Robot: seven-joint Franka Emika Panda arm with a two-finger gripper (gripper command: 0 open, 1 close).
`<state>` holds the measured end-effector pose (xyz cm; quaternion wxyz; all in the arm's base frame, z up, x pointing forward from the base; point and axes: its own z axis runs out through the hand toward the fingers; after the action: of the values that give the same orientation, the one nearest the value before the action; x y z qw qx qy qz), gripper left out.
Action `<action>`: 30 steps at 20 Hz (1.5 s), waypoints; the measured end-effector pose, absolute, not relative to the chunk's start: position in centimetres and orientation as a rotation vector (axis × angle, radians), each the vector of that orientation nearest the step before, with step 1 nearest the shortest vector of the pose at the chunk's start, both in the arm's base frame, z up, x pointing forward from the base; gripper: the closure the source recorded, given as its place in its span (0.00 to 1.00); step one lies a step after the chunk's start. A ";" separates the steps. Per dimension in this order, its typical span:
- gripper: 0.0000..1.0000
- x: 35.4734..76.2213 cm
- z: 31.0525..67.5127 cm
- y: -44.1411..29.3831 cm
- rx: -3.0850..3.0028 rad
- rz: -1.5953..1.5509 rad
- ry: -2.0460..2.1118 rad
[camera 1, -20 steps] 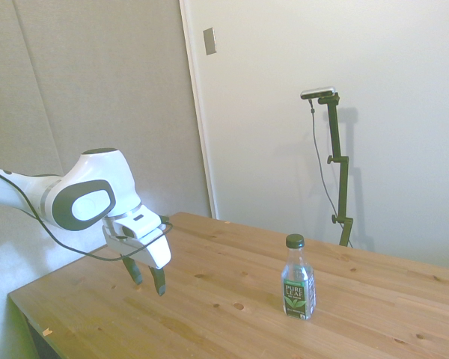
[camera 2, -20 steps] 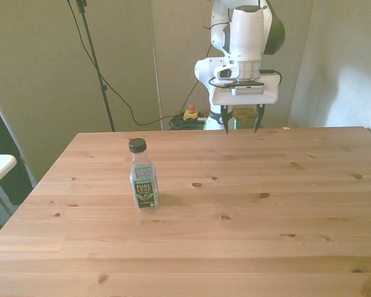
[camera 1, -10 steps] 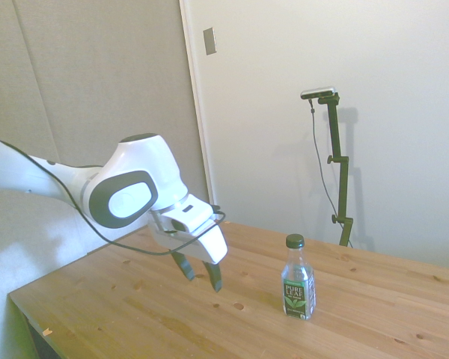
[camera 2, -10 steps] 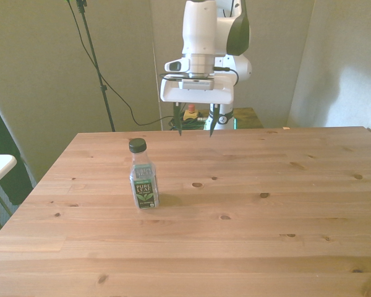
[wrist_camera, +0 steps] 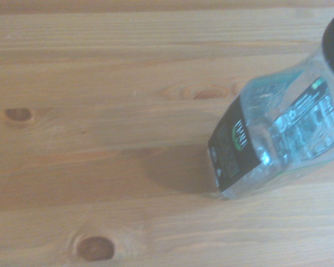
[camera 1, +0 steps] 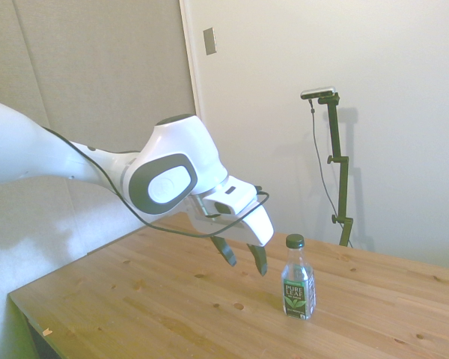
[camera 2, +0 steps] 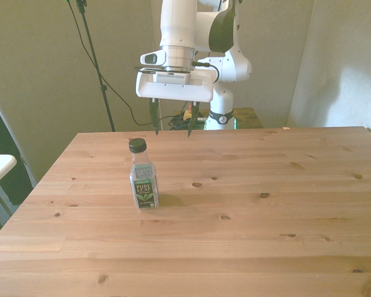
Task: Knock down the bottle
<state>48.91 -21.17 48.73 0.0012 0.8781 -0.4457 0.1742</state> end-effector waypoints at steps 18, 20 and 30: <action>1.00 51.7 49.1 -26.9 2.726 0.627 -1.317; 1.00 51.9 48.9 -26.9 2.728 0.637 -1.324; 1.00 53.4 49.6 -26.8 2.722 0.694 -1.356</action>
<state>53.41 -26.79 49.61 0.0112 0.8726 -0.4347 0.2225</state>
